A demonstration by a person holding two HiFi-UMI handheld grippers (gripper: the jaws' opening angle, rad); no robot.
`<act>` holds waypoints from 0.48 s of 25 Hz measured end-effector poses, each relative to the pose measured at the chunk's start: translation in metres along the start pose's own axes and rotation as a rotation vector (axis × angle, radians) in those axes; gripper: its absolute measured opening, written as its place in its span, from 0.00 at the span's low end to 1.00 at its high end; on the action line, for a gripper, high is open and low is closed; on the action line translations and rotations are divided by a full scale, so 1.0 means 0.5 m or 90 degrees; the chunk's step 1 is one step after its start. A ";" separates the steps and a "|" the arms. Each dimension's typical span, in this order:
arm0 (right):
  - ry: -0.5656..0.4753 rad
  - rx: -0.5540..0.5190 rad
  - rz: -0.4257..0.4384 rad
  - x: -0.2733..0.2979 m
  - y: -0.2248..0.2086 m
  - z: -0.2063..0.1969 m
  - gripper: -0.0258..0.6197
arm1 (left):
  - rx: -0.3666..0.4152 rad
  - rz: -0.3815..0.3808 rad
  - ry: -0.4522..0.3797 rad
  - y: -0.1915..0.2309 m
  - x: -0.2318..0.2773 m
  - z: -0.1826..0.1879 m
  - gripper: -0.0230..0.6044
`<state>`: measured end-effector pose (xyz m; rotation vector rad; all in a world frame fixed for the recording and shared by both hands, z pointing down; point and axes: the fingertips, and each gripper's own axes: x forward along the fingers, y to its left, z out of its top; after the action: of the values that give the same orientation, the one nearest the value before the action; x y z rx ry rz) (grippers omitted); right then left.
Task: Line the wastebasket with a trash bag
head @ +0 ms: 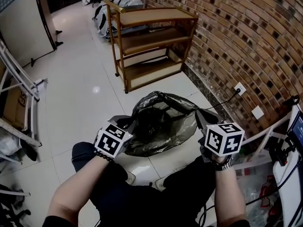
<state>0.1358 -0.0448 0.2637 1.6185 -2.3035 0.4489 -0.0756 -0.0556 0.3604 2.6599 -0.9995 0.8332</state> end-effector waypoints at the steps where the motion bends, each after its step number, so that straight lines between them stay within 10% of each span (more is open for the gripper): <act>1: 0.008 0.002 0.001 0.010 -0.001 -0.013 0.04 | -0.001 0.001 0.004 0.003 0.008 -0.007 0.04; 12: 0.062 0.015 0.004 0.056 -0.022 -0.079 0.04 | -0.029 -0.002 0.042 0.036 0.067 -0.053 0.04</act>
<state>0.1394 -0.0559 0.3117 1.5647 -2.2405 0.5457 -0.0786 -0.0785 0.4008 2.5783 -0.9859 0.8806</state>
